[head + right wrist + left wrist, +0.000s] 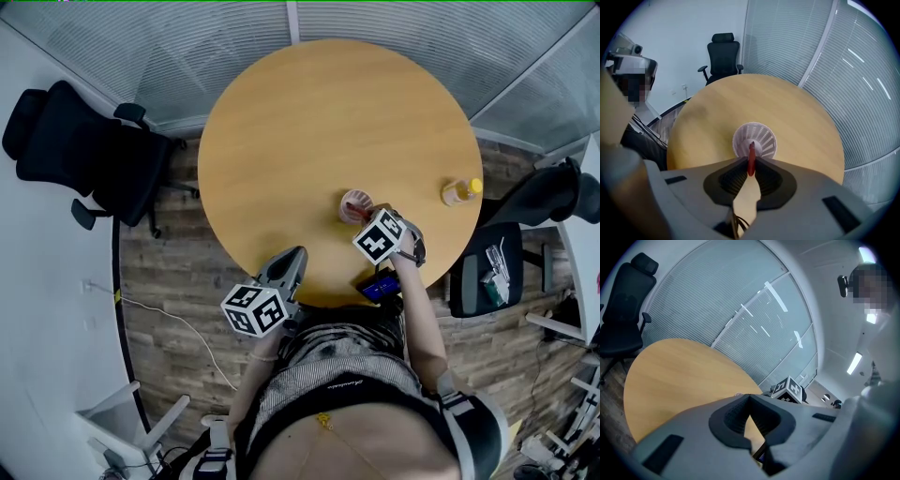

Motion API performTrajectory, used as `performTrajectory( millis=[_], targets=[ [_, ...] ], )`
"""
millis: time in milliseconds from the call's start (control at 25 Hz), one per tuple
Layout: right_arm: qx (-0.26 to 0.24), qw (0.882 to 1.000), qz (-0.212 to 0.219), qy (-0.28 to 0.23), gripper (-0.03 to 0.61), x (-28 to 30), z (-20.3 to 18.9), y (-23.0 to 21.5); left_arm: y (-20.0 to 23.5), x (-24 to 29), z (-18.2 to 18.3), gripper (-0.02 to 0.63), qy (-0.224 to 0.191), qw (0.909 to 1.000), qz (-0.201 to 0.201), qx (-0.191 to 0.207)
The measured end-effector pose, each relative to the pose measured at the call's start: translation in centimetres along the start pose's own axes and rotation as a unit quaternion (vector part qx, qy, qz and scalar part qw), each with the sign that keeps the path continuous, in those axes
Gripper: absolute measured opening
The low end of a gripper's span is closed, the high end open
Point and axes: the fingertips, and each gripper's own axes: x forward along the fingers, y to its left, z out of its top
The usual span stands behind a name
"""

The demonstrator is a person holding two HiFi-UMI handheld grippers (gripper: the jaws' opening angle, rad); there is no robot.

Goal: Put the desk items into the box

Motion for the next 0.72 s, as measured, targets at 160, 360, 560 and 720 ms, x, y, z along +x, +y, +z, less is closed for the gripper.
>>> performTrajectory(
  millis=[160,360,560,720],
  targets=[
    [-0.005,1.000,-0.004,-0.005,0.061,-0.1,0.1,0.1,-0.1,0.1,0.0,0.002,0.000,1.0000,-0.003,0.000],
    [0.006,1.000,0.001,-0.026,0.061,-0.8,0.6,0.2,-0.5,0.5,0.0,0.002,0.005,0.9999,-0.011,0.003],
    [0.023,0.999,0.022,-0.043,0.089,-1.0,0.3,0.7,-1.1,0.9,-0.1,0.002,0.010,0.9997,-0.019,0.007],
    [0.024,0.998,0.019,-0.052,0.111,-1.3,0.3,0.5,-1.6,1.2,-0.2,0.002,0.014,0.9995,-0.026,0.011]
  ],
)
